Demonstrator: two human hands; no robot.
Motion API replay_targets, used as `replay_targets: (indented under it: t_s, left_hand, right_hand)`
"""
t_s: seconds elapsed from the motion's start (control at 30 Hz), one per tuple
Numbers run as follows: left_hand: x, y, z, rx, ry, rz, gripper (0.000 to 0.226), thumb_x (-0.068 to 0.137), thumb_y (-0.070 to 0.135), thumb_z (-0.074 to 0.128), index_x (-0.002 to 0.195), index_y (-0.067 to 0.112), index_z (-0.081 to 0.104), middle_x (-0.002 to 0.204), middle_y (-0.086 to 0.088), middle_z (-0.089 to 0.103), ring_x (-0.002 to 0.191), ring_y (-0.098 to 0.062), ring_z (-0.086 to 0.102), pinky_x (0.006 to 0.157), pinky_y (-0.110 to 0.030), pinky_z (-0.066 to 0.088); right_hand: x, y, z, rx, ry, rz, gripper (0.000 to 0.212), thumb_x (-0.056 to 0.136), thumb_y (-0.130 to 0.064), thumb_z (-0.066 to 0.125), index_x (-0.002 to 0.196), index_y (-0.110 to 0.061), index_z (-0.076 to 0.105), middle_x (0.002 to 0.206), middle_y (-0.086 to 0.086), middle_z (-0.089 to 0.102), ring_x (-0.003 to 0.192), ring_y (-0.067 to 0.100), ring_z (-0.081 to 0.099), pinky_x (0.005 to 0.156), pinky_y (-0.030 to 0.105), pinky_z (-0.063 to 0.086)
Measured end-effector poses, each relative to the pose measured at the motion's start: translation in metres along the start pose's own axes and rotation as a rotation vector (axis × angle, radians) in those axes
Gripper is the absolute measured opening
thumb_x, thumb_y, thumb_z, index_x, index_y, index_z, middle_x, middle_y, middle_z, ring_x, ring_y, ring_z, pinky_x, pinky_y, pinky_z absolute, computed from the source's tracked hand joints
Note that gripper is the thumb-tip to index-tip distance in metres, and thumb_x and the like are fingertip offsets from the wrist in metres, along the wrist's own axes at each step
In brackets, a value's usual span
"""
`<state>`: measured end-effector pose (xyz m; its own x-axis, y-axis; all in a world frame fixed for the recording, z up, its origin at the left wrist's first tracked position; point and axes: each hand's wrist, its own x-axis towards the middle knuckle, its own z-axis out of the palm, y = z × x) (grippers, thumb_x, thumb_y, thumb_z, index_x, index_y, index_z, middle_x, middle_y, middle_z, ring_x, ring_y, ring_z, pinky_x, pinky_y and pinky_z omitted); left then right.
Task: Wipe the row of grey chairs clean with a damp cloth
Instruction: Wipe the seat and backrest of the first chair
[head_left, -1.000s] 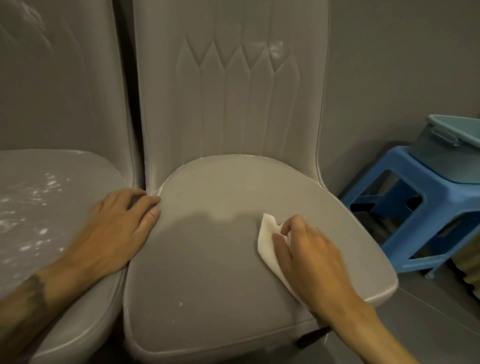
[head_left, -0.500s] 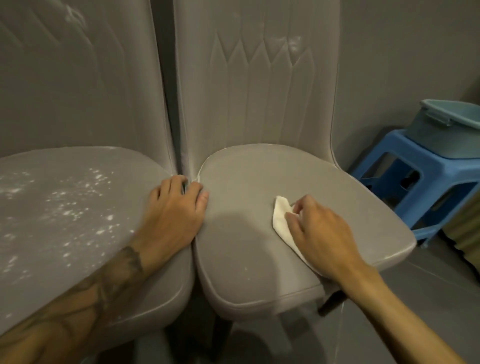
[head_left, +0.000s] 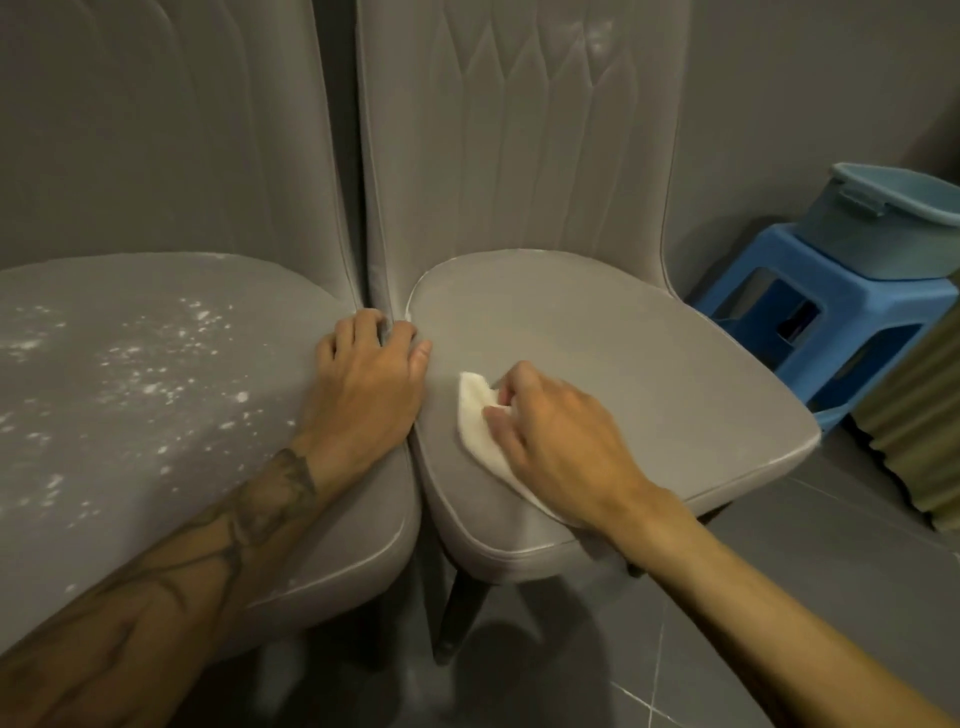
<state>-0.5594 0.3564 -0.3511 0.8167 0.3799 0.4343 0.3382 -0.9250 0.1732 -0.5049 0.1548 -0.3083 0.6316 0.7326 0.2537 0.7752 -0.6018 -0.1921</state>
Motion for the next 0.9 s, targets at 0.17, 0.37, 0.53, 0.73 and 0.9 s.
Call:
replay_targets:
  t_s: [0.17, 0.37, 0.53, 0.73, 0.9]
  left_hand:
    - [0.015, -0.011, -0.012, -0.389, -0.074, -0.171, 0.033, 0.111, 0.027, 0.042, 0.135, 0.012, 0.060, 0.134, -0.017, 0.050, 0.126, -0.034, 0.045, 0.108, -0.039, 0.032]
    - [0.011, -0.012, -0.015, -0.448, -0.108, -0.189, 0.030, 0.111, 0.028, 0.041, 0.126, 0.012, 0.061, 0.121, -0.010, 0.049, 0.122, -0.030, 0.045, 0.105, -0.032, 0.033]
    - [0.006, -0.010, -0.018, -0.464, -0.053, -0.206, 0.027, 0.111, 0.025, 0.043, 0.123, 0.010, 0.063, 0.118, -0.009, 0.050, 0.118, -0.029, 0.046, 0.094, -0.020, 0.025]
    - [0.004, -0.005, -0.020, -0.457, -0.056, -0.222, 0.029, 0.110, 0.029, 0.043, 0.124, 0.015, 0.065, 0.122, -0.005, 0.051, 0.119, -0.023, 0.044, 0.101, -0.026, 0.031]
    - [0.005, -0.012, -0.031, -0.322, -0.124, -0.186, 0.037, 0.110, 0.039, 0.039, 0.132, 0.023, 0.064, 0.131, -0.001, 0.051, 0.124, -0.024, 0.042, 0.109, -0.038, 0.035]
  right_hand:
    - [0.054, -0.044, 0.022, -0.063, -0.021, -0.104, 0.029, 0.103, -0.036, 0.039, 0.115, -0.012, 0.050, 0.114, 0.011, 0.066, 0.099, 0.038, 0.063, 0.081, 0.044, 0.049]
    - [-0.012, -0.037, 0.012, -0.032, 0.084, -0.270, 0.017, 0.097, -0.038, 0.048, 0.095, -0.022, 0.052, 0.084, -0.003, 0.063, 0.068, 0.021, 0.061, 0.057, 0.031, 0.038]
    - [0.062, -0.036, 0.021, -0.031, -0.085, -0.038, 0.032, 0.103, -0.038, 0.041, 0.115, -0.012, 0.053, 0.114, 0.015, 0.067, 0.101, 0.040, 0.063, 0.081, 0.043, 0.047]
    - [0.041, -0.043, 0.031, -0.139, 0.078, -0.259, 0.034, 0.097, -0.034, 0.036, 0.105, -0.010, 0.060, 0.087, 0.010, 0.065, 0.073, 0.038, 0.064, 0.055, 0.040, 0.044]
    - [0.049, -0.040, 0.031, -0.087, -0.021, -0.108, 0.034, 0.099, -0.038, 0.041, 0.113, -0.012, 0.057, 0.102, 0.010, 0.070, 0.090, 0.036, 0.066, 0.069, 0.041, 0.048]
